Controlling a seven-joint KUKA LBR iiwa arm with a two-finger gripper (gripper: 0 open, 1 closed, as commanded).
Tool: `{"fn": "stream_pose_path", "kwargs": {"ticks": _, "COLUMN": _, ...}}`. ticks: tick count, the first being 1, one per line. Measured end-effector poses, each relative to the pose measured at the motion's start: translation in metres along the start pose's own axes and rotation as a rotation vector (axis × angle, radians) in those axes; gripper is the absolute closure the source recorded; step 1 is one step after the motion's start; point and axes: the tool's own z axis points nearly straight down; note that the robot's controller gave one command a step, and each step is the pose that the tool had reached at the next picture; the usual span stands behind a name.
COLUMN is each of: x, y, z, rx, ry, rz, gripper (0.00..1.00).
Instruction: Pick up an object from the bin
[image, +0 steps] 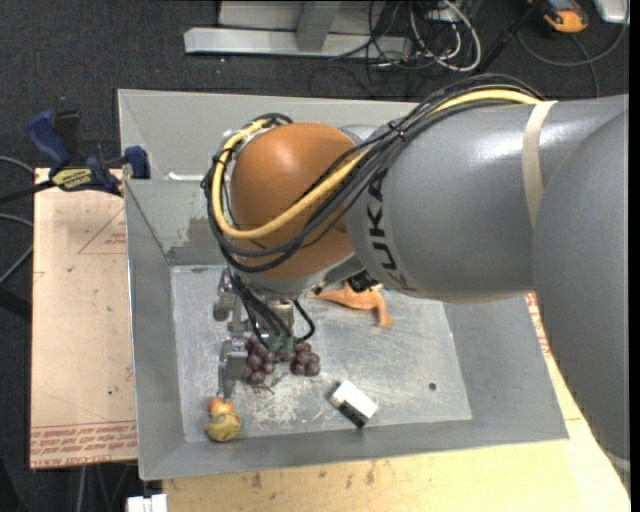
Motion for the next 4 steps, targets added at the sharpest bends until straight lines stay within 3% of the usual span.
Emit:
{"fn": "stream_pose_path", "kwargs": {"ticks": 2, "x": -0.002, "y": -0.001, "z": -0.004, "rx": -0.002, "ry": -0.008, "rz": 0.004, "gripper": 0.0}}
{"fn": "stream_pose_path", "kwargs": {"ticks": 3, "x": -0.009, "y": 0.0, "z": 0.024, "rx": -0.002, "ry": -0.011, "rz": -0.043, "gripper": 0.0}}
{"fn": "stream_pose_path", "kwargs": {"ticks": 4, "x": 0.026, "y": -0.122, "z": 0.129, "rx": 0.003, "ry": -0.002, "rz": -0.141, "gripper": 1.0}}
